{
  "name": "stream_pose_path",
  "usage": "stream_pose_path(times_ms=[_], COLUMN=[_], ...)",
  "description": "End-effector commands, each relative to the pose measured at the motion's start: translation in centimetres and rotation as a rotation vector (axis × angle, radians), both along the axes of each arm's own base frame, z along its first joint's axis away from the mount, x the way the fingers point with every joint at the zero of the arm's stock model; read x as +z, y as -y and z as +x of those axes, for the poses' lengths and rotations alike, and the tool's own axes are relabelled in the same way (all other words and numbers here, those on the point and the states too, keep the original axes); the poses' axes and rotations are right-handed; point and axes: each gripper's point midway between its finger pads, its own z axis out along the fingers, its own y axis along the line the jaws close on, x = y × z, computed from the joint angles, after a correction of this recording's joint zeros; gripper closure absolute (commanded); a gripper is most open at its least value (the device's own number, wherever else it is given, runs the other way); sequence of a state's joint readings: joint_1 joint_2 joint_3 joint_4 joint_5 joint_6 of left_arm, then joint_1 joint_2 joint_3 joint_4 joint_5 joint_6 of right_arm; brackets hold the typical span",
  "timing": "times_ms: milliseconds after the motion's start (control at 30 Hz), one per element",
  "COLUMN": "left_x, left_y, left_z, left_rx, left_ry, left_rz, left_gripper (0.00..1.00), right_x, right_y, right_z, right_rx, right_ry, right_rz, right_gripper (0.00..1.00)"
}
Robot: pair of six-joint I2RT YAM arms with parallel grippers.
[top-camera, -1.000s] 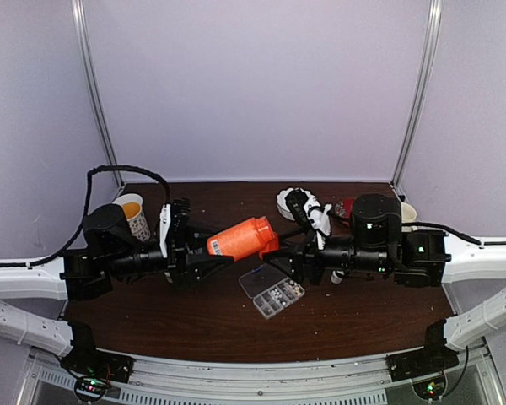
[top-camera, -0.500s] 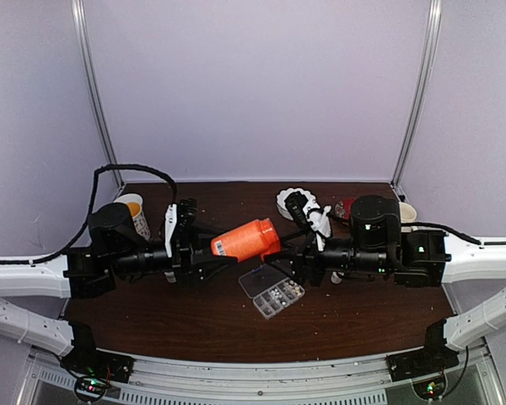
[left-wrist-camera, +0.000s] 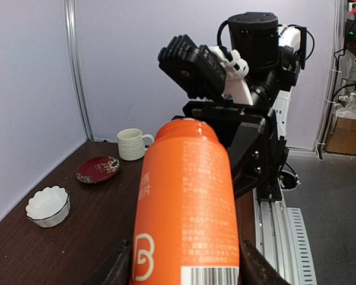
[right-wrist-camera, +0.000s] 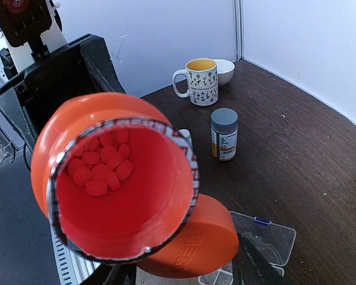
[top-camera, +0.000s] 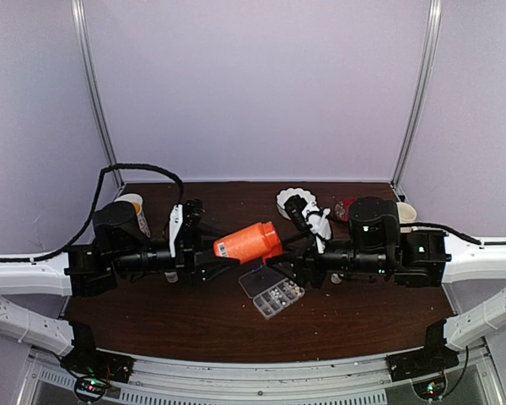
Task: Sort the pills into containers
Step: Pour the pill into the compartment of the pill container.
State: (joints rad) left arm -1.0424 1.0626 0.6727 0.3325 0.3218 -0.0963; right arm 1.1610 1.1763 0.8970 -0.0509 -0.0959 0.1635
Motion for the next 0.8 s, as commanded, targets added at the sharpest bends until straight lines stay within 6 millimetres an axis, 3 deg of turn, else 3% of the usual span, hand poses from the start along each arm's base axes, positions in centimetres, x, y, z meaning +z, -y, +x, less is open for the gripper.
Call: stream_pose_path(times_ms=[0, 367, 600, 767], left_x=[-1.4, -2.8, -5.7, -8.7], left_y=[0.3, -0.4, 0.3, 0.4], left_z=[0.2, 0.5, 0.3, 0.4], left_rx=[0.010, 0.053, 0.029, 0.041], left_ry=[-0.035, -0.044, -0.080, -0.106], left_rz=[0.061, 0.037, 0.065, 0.094], left_gripper=[1.00, 1.00, 1.00, 1.00], right_x=[4.0, -0.5, -3.0, -6.3], right_y=[-0.2, 0.4, 0.0, -0.2], right_z=[-0.2, -0.4, -0.2, -0.1], right_rx=[0.004, -0.013, -0.013, -0.019], right_ry=[0.056, -0.020, -0.042, -0.077], right_rz=[0.109, 0.031, 0.001, -0.040], right_gripper=[1.00, 1.00, 1.00, 1.00])
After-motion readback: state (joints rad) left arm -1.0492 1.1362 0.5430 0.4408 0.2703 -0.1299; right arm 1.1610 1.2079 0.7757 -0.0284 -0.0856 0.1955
